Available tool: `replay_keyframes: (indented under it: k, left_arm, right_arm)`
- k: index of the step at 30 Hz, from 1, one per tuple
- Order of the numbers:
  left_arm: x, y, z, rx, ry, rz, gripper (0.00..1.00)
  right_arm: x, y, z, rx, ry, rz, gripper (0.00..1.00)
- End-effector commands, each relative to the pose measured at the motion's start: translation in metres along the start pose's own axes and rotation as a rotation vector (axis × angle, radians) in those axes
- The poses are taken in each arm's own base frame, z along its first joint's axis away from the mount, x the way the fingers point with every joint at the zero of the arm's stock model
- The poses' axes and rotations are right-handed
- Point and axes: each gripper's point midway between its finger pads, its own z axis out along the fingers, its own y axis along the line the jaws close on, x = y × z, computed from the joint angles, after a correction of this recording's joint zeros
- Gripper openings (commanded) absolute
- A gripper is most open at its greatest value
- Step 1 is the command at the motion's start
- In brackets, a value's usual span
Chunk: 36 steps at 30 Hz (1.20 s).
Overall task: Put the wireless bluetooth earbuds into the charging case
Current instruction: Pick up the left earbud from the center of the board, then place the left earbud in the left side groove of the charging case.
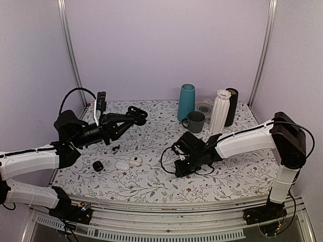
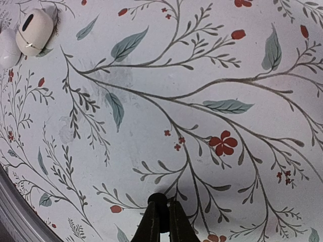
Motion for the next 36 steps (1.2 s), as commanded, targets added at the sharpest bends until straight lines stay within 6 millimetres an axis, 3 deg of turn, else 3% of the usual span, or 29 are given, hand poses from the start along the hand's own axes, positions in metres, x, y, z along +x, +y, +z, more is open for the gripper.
replay_keyframes:
  k: [1,8,13,16,28,32,36]
  left_arm:
    - [-0.010,0.001,-0.003,-0.004,-0.029,0.016,0.00]
    - [-0.002,0.004,0.001,0.026,-0.003,-0.004,0.00]
    - [0.006,0.005,0.004,0.065,0.022,-0.019,0.00]
    - [0.014,0.007,0.007,0.092,0.049,-0.030,0.00]
    - [0.028,-0.008,0.019,0.281,0.154,-0.052,0.00]
    - [0.035,-0.012,0.022,0.333,0.182,-0.085,0.00]
    - [0.040,-0.019,0.026,0.383,0.198,-0.109,0.00]
  right_arm:
    - [-0.010,0.010,-0.007,-0.037,-0.031,-0.003,0.05]
    - [-0.021,0.013,-0.032,-0.061,-0.108,-0.001,0.04]
    - [-0.032,0.018,-0.062,-0.096,-0.198,-0.036,0.04]
    - [-0.041,0.026,-0.089,-0.141,-0.270,-0.079,0.04]
    - [-0.081,0.075,-0.227,-0.355,-0.603,-0.289,0.04]
    - [-0.087,0.097,-0.263,-0.435,-0.678,-0.358,0.04]
    - [-0.092,0.118,-0.284,-0.492,-0.724,-0.416,0.04]
